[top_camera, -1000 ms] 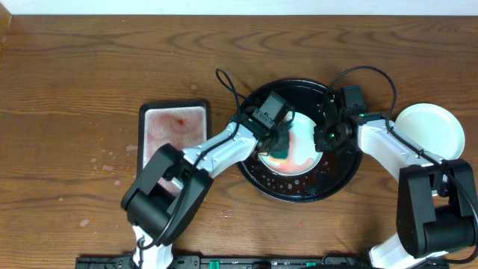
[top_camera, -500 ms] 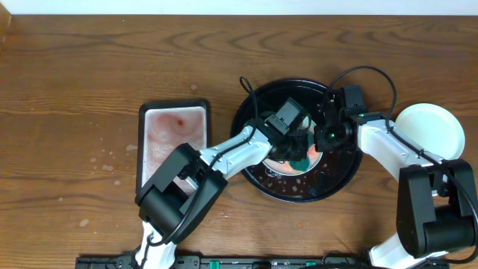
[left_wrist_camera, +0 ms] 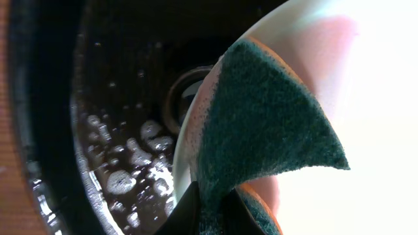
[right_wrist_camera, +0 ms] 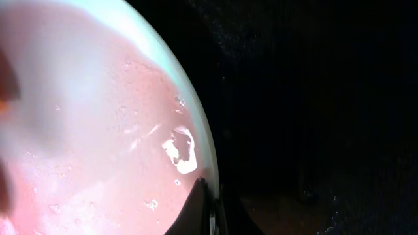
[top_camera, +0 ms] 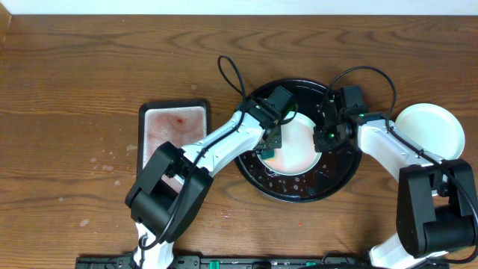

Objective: Clean dirty plates on tray and stack at the side
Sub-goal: 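Scrub the mint plate with the sponge while right gripper holds its rim, then return the sponge to the sink tray with the left gripper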

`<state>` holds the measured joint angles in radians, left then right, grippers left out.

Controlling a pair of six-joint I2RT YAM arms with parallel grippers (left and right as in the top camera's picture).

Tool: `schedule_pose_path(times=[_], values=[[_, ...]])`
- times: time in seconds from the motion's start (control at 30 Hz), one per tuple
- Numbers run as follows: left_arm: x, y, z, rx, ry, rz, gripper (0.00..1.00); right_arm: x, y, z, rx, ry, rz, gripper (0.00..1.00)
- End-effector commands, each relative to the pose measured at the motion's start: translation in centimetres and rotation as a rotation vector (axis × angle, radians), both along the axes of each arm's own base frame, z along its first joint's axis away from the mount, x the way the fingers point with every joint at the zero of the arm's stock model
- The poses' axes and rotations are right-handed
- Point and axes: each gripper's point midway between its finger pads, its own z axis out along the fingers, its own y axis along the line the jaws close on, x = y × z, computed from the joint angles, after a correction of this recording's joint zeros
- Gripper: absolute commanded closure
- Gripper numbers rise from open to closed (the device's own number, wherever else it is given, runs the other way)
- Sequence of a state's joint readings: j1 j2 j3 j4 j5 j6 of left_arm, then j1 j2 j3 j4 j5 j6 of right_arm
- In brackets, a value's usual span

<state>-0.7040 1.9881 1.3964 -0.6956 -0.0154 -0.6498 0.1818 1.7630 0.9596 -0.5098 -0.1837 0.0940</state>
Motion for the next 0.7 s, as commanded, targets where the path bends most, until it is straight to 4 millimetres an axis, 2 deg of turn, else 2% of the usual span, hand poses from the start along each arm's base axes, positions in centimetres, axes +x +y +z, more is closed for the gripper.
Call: schedule_pose_path(times=[0.0, 0.17, 0.3, 0.4, 0.47, 0.5, 0.6, 0.67], values=[[1.5, 2.5, 1.1, 0.141, -0.072, 0.006, 0.93, -2.4, 0.5, -2.4, -0.024, 0.085, 0.065, 0.99], [1.5, 2.5, 5.7, 0.1, -0.12, 0.012, 0.93, -2.4, 0.5, -2.4, -0.023, 0.084, 0.062, 0.99], [0.3, 3.8, 10.9, 0.057, -0.175, 0.025, 0.93, -2.3, 0.5, -1.2, -0.02, 0.062, 0.062, 0.99], [-1.3, 6.9, 14.9, 0.044, -0.2, 0.061, 0.93, -2.1, 0.6, 0.9, -0.011, 0.015, 0.061, 0.99], [-2.0, 9.4, 16.7, 0.064, -0.214, 0.1, 0.93, -1.9, 0.5, 2.4, -0.008, -0.018, 0.045, 0.99], [-2.5, 12.0, 17.9, 0.093, -0.221, 0.149, 0.92, -1.8, 0.1, 3.8, -0.021, -0.052, 0.008, 0.99], [-2.8, 15.5, 18.4, 0.129, -0.219, 0.18, 0.92, -1.6, -0.8, 6.2, -0.065, -0.119, -0.043, 0.99], [-3.0, 17.6, 17.4, 0.154, -0.187, 0.218, 0.92, -1.6, -1.2, 7.9, -0.109, -0.178, -0.059, 0.99]])
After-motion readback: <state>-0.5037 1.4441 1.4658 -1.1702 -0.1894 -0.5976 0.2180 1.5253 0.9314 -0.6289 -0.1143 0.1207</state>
